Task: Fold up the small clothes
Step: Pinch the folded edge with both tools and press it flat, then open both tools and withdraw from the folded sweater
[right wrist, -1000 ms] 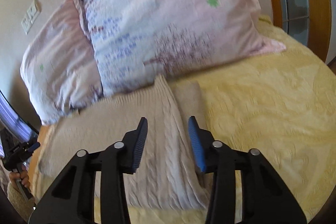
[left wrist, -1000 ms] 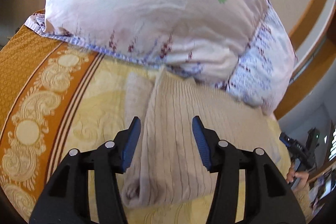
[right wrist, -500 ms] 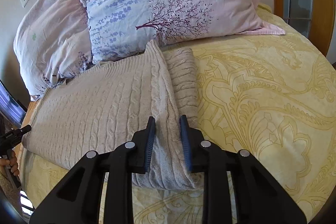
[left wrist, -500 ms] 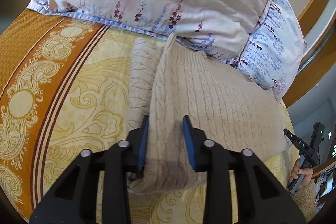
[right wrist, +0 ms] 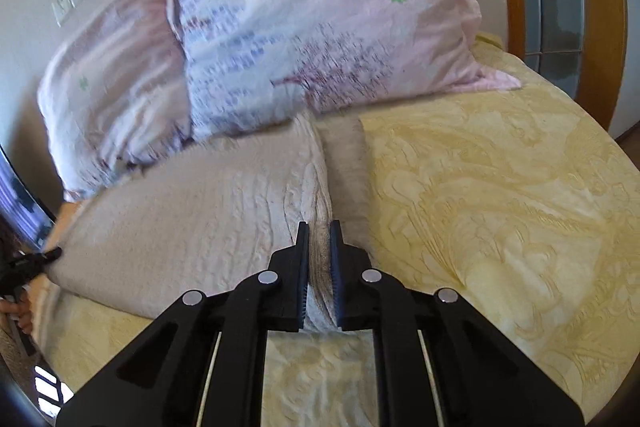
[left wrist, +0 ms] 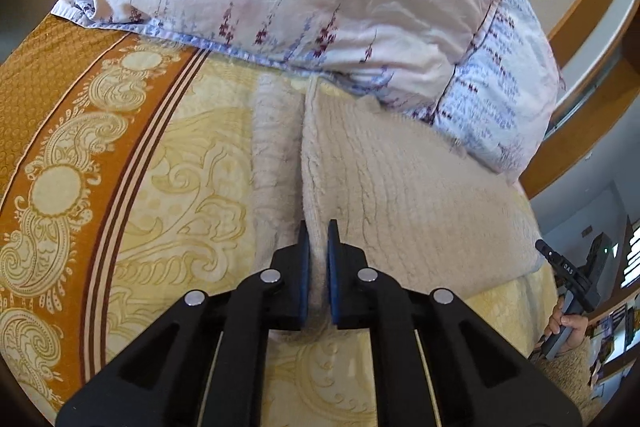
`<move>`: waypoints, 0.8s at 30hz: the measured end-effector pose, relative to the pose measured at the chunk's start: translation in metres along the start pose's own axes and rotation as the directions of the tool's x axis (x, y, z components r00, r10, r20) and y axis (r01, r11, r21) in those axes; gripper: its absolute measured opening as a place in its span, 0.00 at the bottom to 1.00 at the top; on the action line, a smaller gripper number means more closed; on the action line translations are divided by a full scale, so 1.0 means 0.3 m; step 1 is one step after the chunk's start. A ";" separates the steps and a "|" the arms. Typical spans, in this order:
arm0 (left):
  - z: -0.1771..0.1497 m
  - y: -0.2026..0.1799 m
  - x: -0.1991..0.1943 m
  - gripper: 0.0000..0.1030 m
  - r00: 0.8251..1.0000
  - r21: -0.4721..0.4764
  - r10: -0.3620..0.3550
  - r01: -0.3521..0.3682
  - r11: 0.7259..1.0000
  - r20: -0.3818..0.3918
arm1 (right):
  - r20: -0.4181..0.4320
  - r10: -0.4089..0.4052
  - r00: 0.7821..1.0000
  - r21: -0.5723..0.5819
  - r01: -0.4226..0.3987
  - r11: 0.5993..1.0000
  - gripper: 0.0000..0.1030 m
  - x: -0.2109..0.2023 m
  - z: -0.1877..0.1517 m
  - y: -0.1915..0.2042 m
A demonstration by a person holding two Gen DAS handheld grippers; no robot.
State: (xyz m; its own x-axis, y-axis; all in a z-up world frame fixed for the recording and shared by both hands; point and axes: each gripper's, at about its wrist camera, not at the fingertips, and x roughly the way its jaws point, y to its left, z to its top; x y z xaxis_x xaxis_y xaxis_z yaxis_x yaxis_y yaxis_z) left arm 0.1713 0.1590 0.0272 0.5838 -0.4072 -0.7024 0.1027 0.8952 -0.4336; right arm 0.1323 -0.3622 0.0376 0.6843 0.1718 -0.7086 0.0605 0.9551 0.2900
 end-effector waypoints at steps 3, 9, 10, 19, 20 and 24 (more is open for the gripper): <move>-0.024 0.019 0.027 0.07 1.000 -0.007 0.013 -0.013 1.000 -0.012 | -0.057 -0.045 0.997 0.008 0.046 0.999 0.10 0.059 -0.027 -0.013; -0.030 0.017 0.015 0.15 1.000 -0.020 0.008 -0.008 1.000 0.007 | -0.085 -0.051 0.995 0.045 0.055 0.997 0.13 0.051 -0.007 -0.002; -0.029 0.013 0.003 0.19 1.000 -0.019 0.010 -0.009 1.000 0.017 | -0.074 -0.047 0.996 0.058 0.051 0.997 0.17 0.034 0.005 0.003; 0.011 -0.167 -0.011 0.53 0.994 0.124 0.008 -0.022 0.992 0.114 | -0.051 0.059 0.997 -0.116 -0.065 0.991 0.46 0.074 0.065 0.270; 0.013 -0.175 0.005 0.53 0.995 0.130 0.015 -0.028 0.991 0.103 | -0.060 0.065 0.996 -0.130 -0.072 0.989 0.45 0.093 0.065 0.296; 0.013 -0.156 0.094 0.53 0.997 0.113 0.063 -0.068 0.991 0.045 | -0.124 0.037 0.992 -0.156 -0.056 0.986 0.46 0.174 0.046 0.354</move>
State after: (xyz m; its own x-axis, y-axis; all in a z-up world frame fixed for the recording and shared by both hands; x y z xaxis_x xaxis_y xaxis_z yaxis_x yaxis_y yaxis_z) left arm 0.1861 0.1064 0.0297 0.6248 -0.3412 -0.7023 0.1527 0.9355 -0.3186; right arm 0.1845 -0.2551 0.0403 0.5911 0.2356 -0.7715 -0.0926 0.9699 0.2252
